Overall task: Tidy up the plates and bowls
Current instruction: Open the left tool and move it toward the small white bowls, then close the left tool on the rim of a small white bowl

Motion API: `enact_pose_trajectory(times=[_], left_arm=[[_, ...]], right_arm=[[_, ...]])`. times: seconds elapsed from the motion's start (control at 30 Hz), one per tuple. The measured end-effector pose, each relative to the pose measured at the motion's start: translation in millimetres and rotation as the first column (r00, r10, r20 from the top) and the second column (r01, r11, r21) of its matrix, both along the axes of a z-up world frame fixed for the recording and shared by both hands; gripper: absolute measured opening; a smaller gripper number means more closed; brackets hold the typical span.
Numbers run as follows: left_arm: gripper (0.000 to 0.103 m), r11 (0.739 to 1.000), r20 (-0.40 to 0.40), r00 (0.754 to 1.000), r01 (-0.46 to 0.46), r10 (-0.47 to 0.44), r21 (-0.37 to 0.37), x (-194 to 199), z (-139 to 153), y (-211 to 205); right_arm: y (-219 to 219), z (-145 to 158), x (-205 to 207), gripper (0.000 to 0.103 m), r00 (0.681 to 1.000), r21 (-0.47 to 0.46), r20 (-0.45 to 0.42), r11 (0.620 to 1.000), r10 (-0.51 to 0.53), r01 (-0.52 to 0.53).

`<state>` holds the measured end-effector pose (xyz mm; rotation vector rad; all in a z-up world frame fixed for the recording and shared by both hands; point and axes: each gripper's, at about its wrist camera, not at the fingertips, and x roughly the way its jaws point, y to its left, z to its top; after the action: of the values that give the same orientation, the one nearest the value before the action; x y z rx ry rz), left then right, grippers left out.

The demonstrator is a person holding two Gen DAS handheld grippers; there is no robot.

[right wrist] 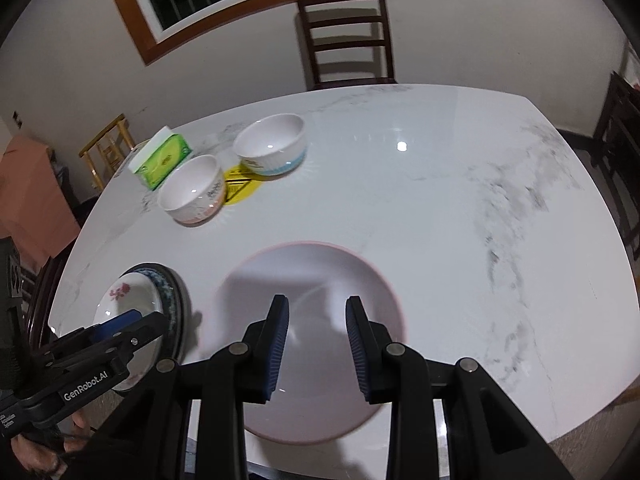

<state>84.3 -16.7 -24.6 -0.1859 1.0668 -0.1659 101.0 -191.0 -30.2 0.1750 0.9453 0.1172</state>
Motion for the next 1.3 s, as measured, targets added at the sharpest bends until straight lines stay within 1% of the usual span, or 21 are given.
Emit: enact_pose_trajectory(times=[0.4, 0.67, 0.73, 0.83, 1.03, 1.17, 1.3], left_arm=[[0.04, 0.996, 0.027, 0.995, -0.092, 0.092, 0.018, 11, 14, 54], [0.041, 0.988, 0.038, 0.988, -0.149, 0.147, 0.028, 34, 20, 90], [0.044, 0.987, 0.037, 0.987, -0.16, 0.159, 0.023, 43, 19, 99], [0.044, 0.985, 0.022, 0.985, -0.168, 0.169, -0.027, 58, 16, 111], [0.044, 0.981, -0.004, 0.981, -0.194, 0.193, -0.034, 93, 8, 128], [0.044, 0.977, -0.027, 0.979, -0.205, 0.203, -0.055, 117, 3, 133], [0.044, 0.975, -0.047, 0.977, -0.21, 0.207, -0.078, 142, -3, 135]], right_arm=[[63, 9, 23, 0.03, 0.989, -0.006, -0.01, 0.989, 0.148, -0.148], [98, 12, 54, 0.03, 0.974, 0.007, -0.023, 0.974, 0.225, -0.225], [105, 12, 65, 0.03, 0.973, 0.019, -0.025, 0.973, 0.229, -0.229], [111, 8, 89, 0.03, 0.974, 0.047, -0.043, 0.974, 0.224, -0.222], [125, 1, 132, 0.03, 0.978, 0.055, -0.073, 0.98, 0.196, -0.192], [131, -8, 161, 0.03, 0.979, 0.076, -0.11, 0.984, 0.169, -0.162], [136, -22, 187, 0.03, 0.979, 0.076, -0.146, 0.988, 0.143, -0.133]])
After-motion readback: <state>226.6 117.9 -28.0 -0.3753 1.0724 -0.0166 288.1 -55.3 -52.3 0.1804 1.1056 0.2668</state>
